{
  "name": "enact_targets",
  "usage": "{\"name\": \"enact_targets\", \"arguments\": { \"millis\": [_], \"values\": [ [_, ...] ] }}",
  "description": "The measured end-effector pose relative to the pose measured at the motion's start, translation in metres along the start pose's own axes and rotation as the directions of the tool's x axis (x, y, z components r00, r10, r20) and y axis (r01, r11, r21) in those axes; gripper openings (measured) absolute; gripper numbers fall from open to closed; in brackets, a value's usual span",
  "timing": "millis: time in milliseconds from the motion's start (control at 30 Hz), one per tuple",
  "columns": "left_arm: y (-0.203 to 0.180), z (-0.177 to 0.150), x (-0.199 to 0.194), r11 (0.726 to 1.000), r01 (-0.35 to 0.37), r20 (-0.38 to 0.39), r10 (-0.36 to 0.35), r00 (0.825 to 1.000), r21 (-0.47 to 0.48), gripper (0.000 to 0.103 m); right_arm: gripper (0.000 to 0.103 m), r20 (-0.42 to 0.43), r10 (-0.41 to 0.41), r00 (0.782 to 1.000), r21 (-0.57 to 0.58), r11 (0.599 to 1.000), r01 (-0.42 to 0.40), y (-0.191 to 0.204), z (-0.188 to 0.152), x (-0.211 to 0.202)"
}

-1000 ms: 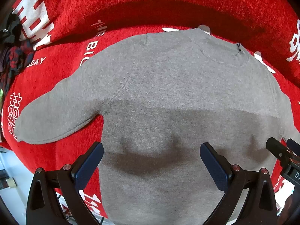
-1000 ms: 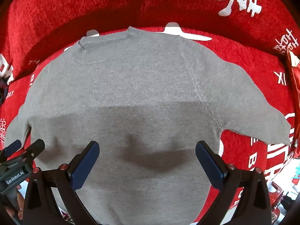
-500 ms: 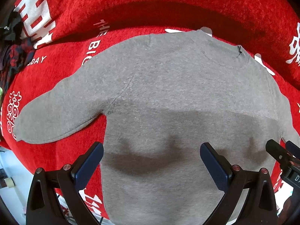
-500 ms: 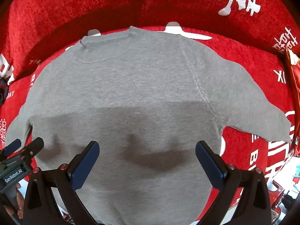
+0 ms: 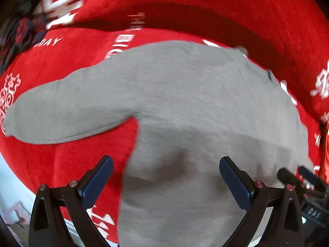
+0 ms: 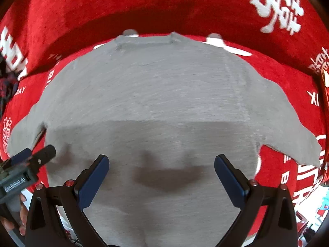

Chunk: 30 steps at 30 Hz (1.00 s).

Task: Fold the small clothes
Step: 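Grasp the sleeve with the left gripper and fold it across the back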

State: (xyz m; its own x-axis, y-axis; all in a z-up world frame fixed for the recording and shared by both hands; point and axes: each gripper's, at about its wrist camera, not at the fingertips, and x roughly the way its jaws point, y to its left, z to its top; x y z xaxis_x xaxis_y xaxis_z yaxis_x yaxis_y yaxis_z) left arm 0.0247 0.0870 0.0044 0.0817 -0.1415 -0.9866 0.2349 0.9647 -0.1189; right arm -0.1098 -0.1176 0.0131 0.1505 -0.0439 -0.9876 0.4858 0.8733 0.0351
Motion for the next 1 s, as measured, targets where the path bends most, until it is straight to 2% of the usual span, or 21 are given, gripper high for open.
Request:
{"name": "enact_targets", "arguments": {
  "millis": [200, 300, 400, 500, 533, 600, 667, 733, 800, 833, 900, 933, 967, 1000],
  "values": [
    [0.093, -0.003, -0.004, 0.983, 0.071, 0.099, -0.056, 0.994, -0.166, 0.103, 0.102, -0.015, 0.027, 1.0, -0.074, 0.997, -0.028, 0.041, -0.006, 0.007],
    [0.148, -0.012, 0.004, 0.948, 0.124, 0.135, -0.088, 0.987, -0.293, 0.103, 0.102, -0.029, 0.045, 0.999, -0.11, 0.993, -0.048, 0.063, -0.01, 0.014],
    [0.194, -0.019, 0.026, 0.89, 0.221, 0.169, -0.166, 0.972, -0.398, 0.103, 0.102, -0.048, 0.063, 0.997, -0.137, 0.988, -0.069, 0.084, -0.015, 0.021],
    [0.214, -0.021, 0.047, 0.835, 0.307, 0.188, -0.246, 0.951, -0.456, 0.103, 0.102, -0.058, 0.074, 0.996, -0.162, 0.983, -0.083, 0.101, -0.019, 0.025],
    [0.219, -0.019, 0.058, 0.802, 0.349, 0.2, -0.287, 0.937, -0.484, 0.103, 0.102, -0.06, 0.076, 0.995, -0.171, 0.982, -0.085, 0.106, -0.02, 0.026],
    [0.225, -0.017, 0.062, 0.777, 0.388, 0.246, -0.303, 0.921, -0.496, 0.103, 0.102, -0.068, 0.081, 0.994, -0.184, 0.979, -0.092, 0.115, -0.021, 0.028],
    [0.231, -0.011, 0.065, 0.72, 0.459, 0.297, -0.351, 0.888, -0.521, 0.103, 0.102, -0.075, 0.086, 0.993, -0.193, 0.976, -0.099, 0.122, -0.023, 0.028],
    [0.235, -0.004, 0.061, 0.687, 0.495, 0.351, -0.353, 0.867, -0.532, 0.103, 0.102, -0.084, 0.088, 0.993, -0.202, 0.974, -0.103, 0.128, -0.024, 0.028],
    [0.24, 0.001, 0.053, 0.691, 0.493, 0.39, -0.319, 0.864, -0.528, 0.103, 0.102, -0.089, 0.089, 0.992, -0.212, 0.972, -0.106, 0.133, -0.027, 0.027],
    [0.245, 0.006, 0.043, 0.711, 0.459, 0.41, -0.258, 0.875, -0.532, 0.103, 0.102, -0.09, 0.086, 0.992, -0.217, 0.971, -0.104, 0.136, -0.028, 0.027],
    [0.254, 0.006, 0.033, 0.731, 0.411, 0.431, -0.177, 0.885, -0.545, 0.1, 0.102, -0.089, 0.079, 0.993, -0.226, 0.969, -0.098, 0.138, -0.03, 0.027],
    [0.264, 0.004, 0.029, 0.733, 0.384, 0.433, -0.135, 0.891, -0.561, 0.086, 0.102, -0.086, 0.074, 0.994, -0.228, 0.969, -0.092, 0.138, -0.032, 0.026],
    [0.271, 0.004, 0.03, 0.731, 0.37, 0.422, -0.123, 0.898, -0.574, 0.07, 0.102, -0.084, 0.071, 0.994, -0.227, 0.97, -0.088, 0.138, -0.033, 0.026],
    [0.277, 0.002, 0.03, 0.727, 0.369, 0.422, -0.121, 0.899, -0.579, 0.063, 0.102, -0.084, 0.07, 0.994, -0.221, 0.971, -0.087, 0.137, -0.035, 0.026]
  ]
}}
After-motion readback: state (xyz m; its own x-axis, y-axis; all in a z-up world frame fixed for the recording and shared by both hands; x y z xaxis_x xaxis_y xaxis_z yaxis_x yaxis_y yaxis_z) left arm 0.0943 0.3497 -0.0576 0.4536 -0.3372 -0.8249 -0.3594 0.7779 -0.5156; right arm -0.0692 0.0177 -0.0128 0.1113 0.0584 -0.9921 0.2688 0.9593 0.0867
